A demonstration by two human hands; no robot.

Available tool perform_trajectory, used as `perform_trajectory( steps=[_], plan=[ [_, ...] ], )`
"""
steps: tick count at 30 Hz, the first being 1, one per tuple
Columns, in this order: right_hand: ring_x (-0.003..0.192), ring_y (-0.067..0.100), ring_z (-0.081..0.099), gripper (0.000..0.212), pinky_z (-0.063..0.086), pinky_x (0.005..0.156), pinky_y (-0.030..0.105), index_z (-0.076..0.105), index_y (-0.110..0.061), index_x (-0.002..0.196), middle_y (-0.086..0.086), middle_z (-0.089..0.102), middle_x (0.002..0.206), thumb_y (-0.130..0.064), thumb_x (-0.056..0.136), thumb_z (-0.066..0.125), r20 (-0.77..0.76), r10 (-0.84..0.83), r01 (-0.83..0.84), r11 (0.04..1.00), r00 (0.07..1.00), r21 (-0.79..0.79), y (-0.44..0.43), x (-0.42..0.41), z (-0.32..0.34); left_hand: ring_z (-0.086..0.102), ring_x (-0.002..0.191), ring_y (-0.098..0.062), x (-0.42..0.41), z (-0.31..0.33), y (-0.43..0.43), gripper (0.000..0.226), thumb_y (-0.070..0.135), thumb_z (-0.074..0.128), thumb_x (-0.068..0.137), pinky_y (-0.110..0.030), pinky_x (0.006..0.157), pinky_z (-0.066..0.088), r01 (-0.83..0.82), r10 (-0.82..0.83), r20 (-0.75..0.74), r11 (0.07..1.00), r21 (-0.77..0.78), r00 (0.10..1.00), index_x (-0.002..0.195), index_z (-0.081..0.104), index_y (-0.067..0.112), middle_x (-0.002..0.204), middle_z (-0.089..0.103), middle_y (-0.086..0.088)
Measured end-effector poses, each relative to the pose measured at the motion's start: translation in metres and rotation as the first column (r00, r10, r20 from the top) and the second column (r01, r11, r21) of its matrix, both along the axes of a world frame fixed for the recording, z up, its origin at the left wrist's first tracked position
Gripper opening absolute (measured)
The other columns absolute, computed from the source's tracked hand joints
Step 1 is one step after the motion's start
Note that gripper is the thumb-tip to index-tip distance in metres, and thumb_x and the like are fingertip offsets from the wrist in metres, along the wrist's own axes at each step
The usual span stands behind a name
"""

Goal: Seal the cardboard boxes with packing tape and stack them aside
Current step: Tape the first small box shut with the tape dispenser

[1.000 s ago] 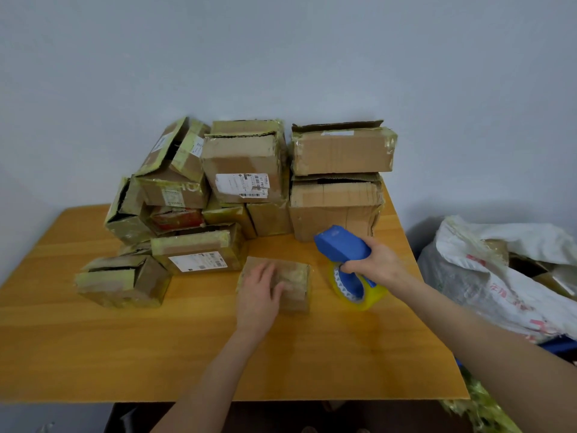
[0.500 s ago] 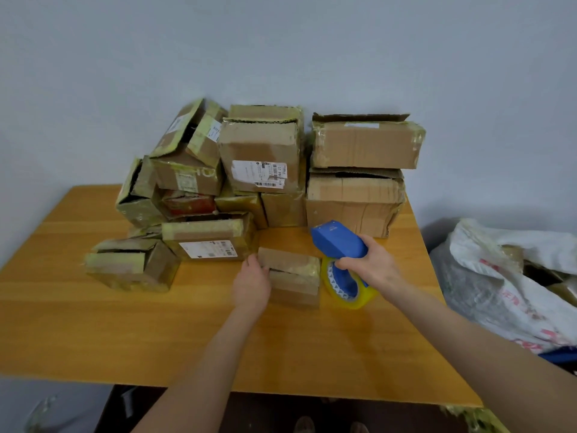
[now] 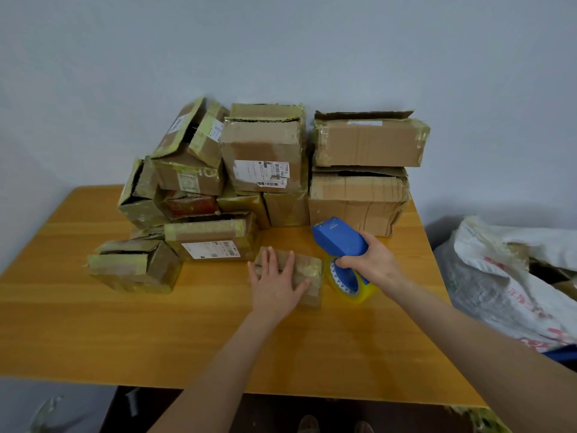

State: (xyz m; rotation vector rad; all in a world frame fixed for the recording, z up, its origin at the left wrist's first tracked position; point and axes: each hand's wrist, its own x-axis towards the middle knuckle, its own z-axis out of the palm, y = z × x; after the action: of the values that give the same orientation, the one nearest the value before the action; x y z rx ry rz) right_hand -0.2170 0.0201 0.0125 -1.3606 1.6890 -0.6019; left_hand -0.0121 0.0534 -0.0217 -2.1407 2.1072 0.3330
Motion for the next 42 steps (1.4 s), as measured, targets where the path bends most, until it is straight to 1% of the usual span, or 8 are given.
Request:
perform_trajectory(
  steps=[6, 16, 22, 26, 29, 32, 35, 42],
  plan=[
    [0.098, 0.019, 0.058, 0.074, 0.052, 0.081, 0.036, 0.043, -0.027, 0.132, -0.005, 0.056, 0.11, -0.041, 0.071, 0.081, 0.013, -0.057, 0.057, 0.998, 0.998, -0.012, -0.001, -0.007, 0.007, -0.008, 0.146, -0.04, -0.04, 0.005, 0.011, 0.094, 0.065, 0.038, 0.09, -0.06, 0.115, 0.001, -0.138, 0.14, -0.015, 0.987, 0.08, 0.99, 0.153, -0.004, 0.009, 0.156, -0.01, -0.028],
    [0.083, 0.014, 0.058, 0.049, 0.044, 0.062, 0.025, 0.051, -0.014, 0.119, 0.0, 0.058, 0.099, -0.014, 0.076, 0.075, 0.122, -0.026, 0.015, 0.995, 0.992, 0.095, -0.01, -0.05, 0.042, -0.009, 0.148, -0.021, -0.008, 0.017, -0.003, 0.083, 0.04, 0.055, 0.089, -0.054, 0.117, -0.003, 0.399, -0.4, -0.024, 0.904, 0.153, 0.916, 0.153, 0.002, 0.034, 0.161, -0.012, 0.002],
    [0.087, 0.02, 0.06, 0.065, 0.047, 0.067, 0.028, 0.055, -0.015, 0.111, 0.005, 0.061, 0.101, -0.025, 0.05, 0.076, 0.149, -0.007, -0.016, 0.989, 0.989, 0.149, -0.004, -0.069, 0.055, -0.008, 0.148, -0.022, -0.002, 0.018, -0.009, 0.081, 0.025, 0.063, 0.086, -0.042, 0.118, 0.021, 0.375, -0.348, -0.178, 0.914, 0.154, 0.92, 0.149, 0.015, 0.045, 0.161, -0.007, 0.002],
    [0.09, 0.021, 0.062, 0.067, 0.048, 0.07, 0.028, 0.055, -0.017, 0.11, 0.007, 0.062, 0.103, -0.023, 0.045, 0.072, 0.14, 0.077, -0.097, 0.985, 0.987, 0.146, -0.001, -0.071, 0.059, 0.001, 0.148, -0.018, 0.004, 0.03, -0.014, 0.081, 0.021, 0.061, 0.086, -0.048, 0.12, 0.014, 0.415, -0.397, -0.132, 0.894, 0.168, 0.908, 0.149, 0.015, 0.044, 0.161, 0.002, 0.007],
    [0.09, 0.019, 0.062, 0.062, 0.048, 0.069, 0.025, 0.055, -0.02, 0.106, 0.005, 0.062, 0.101, -0.022, 0.048, 0.073, 0.119, 0.178, -0.191, 0.975, 0.977, 0.114, 0.0, -0.071, 0.068, 0.036, 0.136, -0.015, -0.007, 0.045, -0.013, 0.068, 0.02, 0.059, 0.089, -0.035, 0.108, 0.039, 0.186, -0.171, -0.39, 0.982, 0.002, 0.905, 0.149, 0.028, 0.032, 0.155, 0.029, 0.003],
    [0.092, 0.017, 0.062, 0.061, 0.047, 0.07, 0.023, 0.053, -0.023, 0.109, 0.002, 0.06, 0.104, -0.023, 0.051, 0.074, 0.096, 0.273, -0.281, 0.957, 0.957, 0.079, 0.002, -0.069, 0.076, 0.052, 0.121, -0.018, -0.023, 0.059, -0.015, 0.053, 0.027, 0.052, 0.097, -0.03, 0.095, 0.047, -0.285, 0.3, -0.811, 0.943, 0.172, 0.503, 0.147, 0.034, 0.019, 0.143, 0.047, -0.003],
    [0.092, 0.014, 0.062, 0.058, 0.048, 0.071, 0.021, 0.052, -0.025, 0.111, 0.0, 0.059, 0.105, -0.017, 0.06, 0.078, 0.056, 0.377, -0.379, 0.925, 0.925, 0.039, 0.003, -0.062, 0.08, 0.059, 0.111, -0.024, -0.027, 0.058, -0.015, 0.064, 0.047, 0.056, 0.091, -0.038, 0.092, 0.053, -0.27, 0.587, -0.807, 0.788, 0.553, 0.059, 0.142, 0.037, 0.012, 0.131, 0.056, -0.009],
    [0.101, 0.014, 0.059, 0.069, 0.054, 0.082, 0.03, 0.047, -0.034, 0.122, -0.005, 0.056, 0.114, -0.02, 0.061, 0.077, -0.049, 0.523, -0.524, 0.852, 0.851, -0.011, 0.005, -0.048, 0.079, 0.057, 0.071, -0.014, -0.02, 0.058, -0.004, 0.021, 0.031, 0.06, 0.093, -0.027, 0.068, 0.05, -0.31, 0.548, -0.832, 0.779, 0.545, -0.088, 0.092, 0.065, 0.011, 0.079, 0.063, -0.002]
  ],
)
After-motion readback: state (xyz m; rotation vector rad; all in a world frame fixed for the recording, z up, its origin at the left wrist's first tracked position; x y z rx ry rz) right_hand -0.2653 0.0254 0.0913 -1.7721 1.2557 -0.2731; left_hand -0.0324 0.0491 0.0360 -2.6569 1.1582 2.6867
